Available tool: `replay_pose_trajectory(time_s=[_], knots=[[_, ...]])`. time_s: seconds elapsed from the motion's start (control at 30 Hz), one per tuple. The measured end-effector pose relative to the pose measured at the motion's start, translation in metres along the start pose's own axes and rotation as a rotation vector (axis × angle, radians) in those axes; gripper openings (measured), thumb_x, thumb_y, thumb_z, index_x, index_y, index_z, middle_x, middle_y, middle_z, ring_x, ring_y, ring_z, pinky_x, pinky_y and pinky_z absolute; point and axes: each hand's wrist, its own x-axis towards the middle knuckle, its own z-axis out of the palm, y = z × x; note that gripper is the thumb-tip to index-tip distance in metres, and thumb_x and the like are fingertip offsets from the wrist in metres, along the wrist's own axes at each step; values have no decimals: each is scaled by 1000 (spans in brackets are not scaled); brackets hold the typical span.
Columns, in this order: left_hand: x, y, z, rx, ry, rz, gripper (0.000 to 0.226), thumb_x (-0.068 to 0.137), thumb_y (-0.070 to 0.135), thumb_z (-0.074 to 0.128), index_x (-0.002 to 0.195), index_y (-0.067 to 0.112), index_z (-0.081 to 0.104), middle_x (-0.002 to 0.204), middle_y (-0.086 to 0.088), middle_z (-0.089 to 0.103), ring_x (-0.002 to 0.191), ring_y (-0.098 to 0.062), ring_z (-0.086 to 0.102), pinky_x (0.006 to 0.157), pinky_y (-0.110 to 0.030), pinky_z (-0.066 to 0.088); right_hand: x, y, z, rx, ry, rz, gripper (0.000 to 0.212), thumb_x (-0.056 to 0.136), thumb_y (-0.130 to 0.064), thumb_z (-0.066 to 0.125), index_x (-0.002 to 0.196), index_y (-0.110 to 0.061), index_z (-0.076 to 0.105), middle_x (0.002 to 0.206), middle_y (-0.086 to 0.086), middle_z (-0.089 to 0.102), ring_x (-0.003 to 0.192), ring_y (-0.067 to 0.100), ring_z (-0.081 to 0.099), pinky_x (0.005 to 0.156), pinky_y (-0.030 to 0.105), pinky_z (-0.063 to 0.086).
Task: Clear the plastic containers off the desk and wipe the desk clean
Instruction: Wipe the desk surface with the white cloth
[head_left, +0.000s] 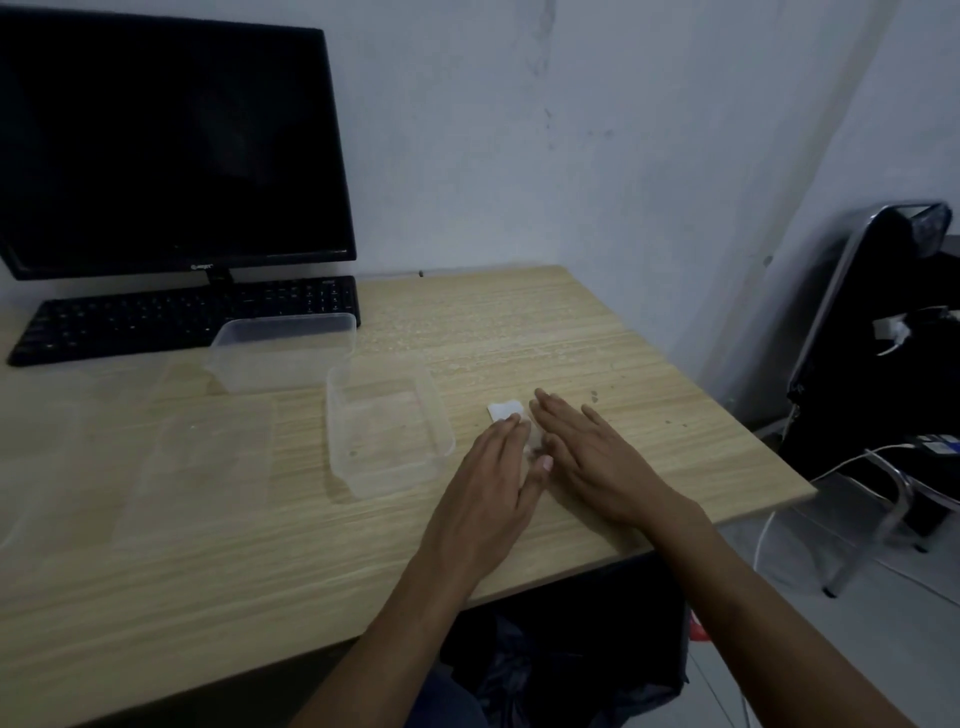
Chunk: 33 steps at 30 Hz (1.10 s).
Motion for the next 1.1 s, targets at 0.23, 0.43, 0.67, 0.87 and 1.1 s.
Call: replay_pose_trajectory(time_s=[0.23,0.43,0.67,0.87,1.1], knots=[[8,1,5,150,-11,0,73,93,58,14,150,14,27,159,-1,22,146,-7,14,114,-15,1,-10,6,14,-42,89,50,74,88,-50,0,152,-16,19,160,-5,11,141,-3,1,118,25,2],[28,4,13,341,-227,-105,60,103,45,16,152,12,18,161,-4,13,148,-12,8,119,-35,7,-10,8,19,-81,152,32,71,91,-45,7,149,-11,27,159,2,19,145,8,12,117,26,5],[12,14,13,467,-242,-308,67,102,45,13,152,1,9,160,-15,8,148,-21,6,119,-33,1,-9,9,21,-121,197,17,66,95,-41,11,149,-7,28,158,5,22,146,14,17,119,33,13],[40,13,13,450,-216,-393,65,103,38,20,150,-6,10,159,-20,10,148,-27,9,119,-35,3,-9,7,21,-122,214,29,65,96,-40,13,146,-5,34,155,8,29,144,19,25,119,37,19],[16,11,7,431,-249,-305,64,103,42,18,152,1,11,160,-14,9,148,-21,6,119,-32,2,-11,6,20,-115,242,31,62,98,-38,16,146,-5,36,153,9,34,143,19,28,118,34,20]])
